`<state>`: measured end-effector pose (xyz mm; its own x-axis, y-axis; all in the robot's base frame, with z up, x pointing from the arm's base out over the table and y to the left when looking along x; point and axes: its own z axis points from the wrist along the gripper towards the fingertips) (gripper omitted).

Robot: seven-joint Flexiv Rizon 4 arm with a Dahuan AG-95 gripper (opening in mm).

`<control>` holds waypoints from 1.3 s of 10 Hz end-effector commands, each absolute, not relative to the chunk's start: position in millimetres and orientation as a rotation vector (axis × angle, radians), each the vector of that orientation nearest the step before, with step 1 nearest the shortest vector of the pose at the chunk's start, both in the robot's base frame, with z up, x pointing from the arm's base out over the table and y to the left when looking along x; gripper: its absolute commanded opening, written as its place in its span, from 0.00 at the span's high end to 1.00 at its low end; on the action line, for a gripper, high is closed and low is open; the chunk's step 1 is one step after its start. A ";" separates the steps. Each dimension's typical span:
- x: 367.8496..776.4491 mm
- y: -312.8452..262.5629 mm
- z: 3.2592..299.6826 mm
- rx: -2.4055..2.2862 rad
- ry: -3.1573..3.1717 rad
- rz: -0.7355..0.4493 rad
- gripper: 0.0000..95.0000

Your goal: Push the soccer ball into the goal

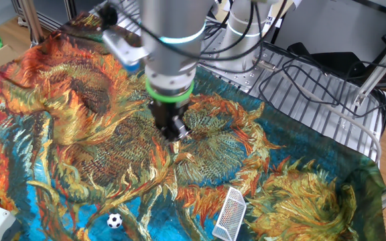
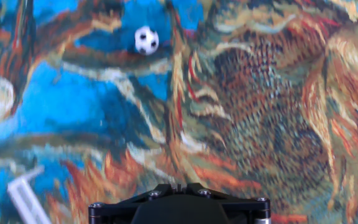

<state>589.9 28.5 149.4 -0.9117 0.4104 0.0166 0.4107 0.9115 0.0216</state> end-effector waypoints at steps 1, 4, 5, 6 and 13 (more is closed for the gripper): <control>605.6 22.8 145.0 -0.683 -3.056 -0.041 1.00; 636.2 9.8 132.7 -0.725 -3.047 -0.042 1.00; 643.1 5.9 131.3 -0.735 -3.049 -0.043 1.00; 649.8 1.8 130.7 -0.746 -3.046 -0.049 1.00; 651.8 -6.7 123.5 -0.787 -3.032 -0.057 1.00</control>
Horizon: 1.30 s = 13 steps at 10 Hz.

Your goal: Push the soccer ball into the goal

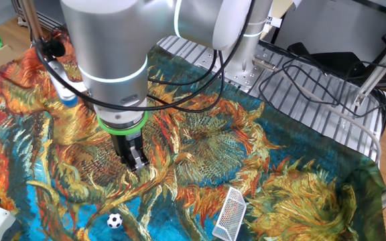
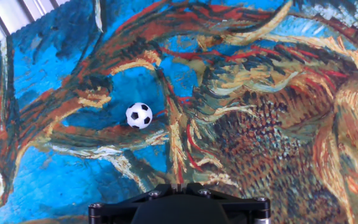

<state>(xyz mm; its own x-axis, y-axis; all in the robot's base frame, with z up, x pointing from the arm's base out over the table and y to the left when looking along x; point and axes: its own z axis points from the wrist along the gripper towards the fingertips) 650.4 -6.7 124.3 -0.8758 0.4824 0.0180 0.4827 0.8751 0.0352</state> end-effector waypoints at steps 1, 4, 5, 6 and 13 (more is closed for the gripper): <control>651.8 -6.7 123.5 -0.793 -3.030 -0.057 1.00; 651.8 -6.6 123.4 -0.818 -3.019 -0.063 1.00; 651.8 -6.6 123.4 -0.837 -3.010 -0.069 1.00; 651.8 -6.6 123.4 -0.850 -3.007 -0.073 1.00; 651.8 -6.6 123.4 -0.815 -2.999 -0.170 1.00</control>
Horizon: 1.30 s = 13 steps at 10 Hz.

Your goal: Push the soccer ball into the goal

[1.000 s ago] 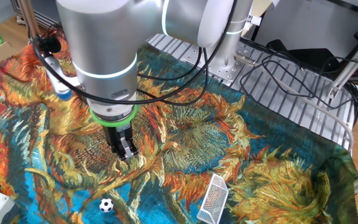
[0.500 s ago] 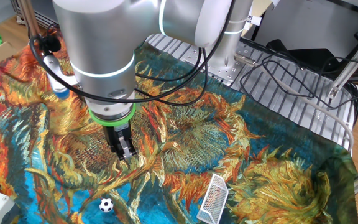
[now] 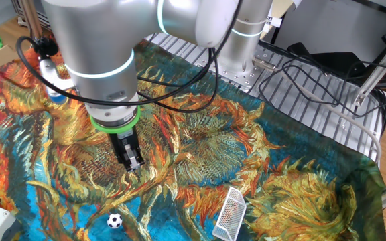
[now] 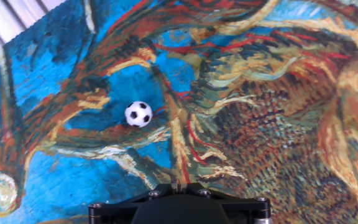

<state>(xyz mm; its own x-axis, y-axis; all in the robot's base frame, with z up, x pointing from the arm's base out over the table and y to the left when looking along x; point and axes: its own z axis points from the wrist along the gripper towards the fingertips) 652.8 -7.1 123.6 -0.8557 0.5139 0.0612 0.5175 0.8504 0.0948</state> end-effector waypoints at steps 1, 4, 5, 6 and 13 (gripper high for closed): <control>651.8 -6.6 123.4 -0.800 -3.004 -0.187 1.00; 651.8 -6.6 123.4 -0.763 -3.025 -0.195 1.00; 651.8 -6.6 123.4 -0.765 -3.024 -0.198 1.00; 651.8 -6.6 123.4 -0.773 -3.020 -0.199 1.00; 711.3 18.1 100.5 -0.993 -2.985 -0.201 1.00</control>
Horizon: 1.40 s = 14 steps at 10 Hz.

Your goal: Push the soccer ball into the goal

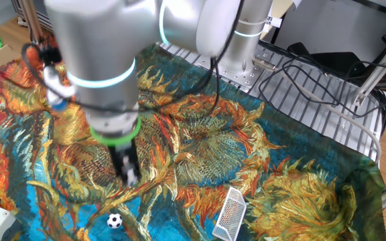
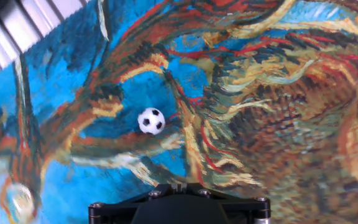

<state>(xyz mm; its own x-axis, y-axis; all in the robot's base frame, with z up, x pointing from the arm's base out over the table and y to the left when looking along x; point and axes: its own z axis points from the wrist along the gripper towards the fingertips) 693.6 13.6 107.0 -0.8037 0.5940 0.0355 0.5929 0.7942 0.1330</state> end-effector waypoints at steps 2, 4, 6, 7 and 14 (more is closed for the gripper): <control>733.6 17.0 93.2 1.002 2.955 0.202 1.00; 748.2 14.7 87.4 0.995 2.956 0.204 1.00; 762.7 15.3 79.3 1.000 2.944 0.208 1.00; 768.3 15.5 76.8 1.001 2.938 0.207 1.00; 793.8 10.1 55.1 0.946 2.938 0.210 1.00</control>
<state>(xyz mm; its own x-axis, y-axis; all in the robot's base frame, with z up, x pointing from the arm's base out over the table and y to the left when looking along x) 793.5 10.2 53.2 -0.8143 0.5804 -0.0042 0.5739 0.8061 0.1441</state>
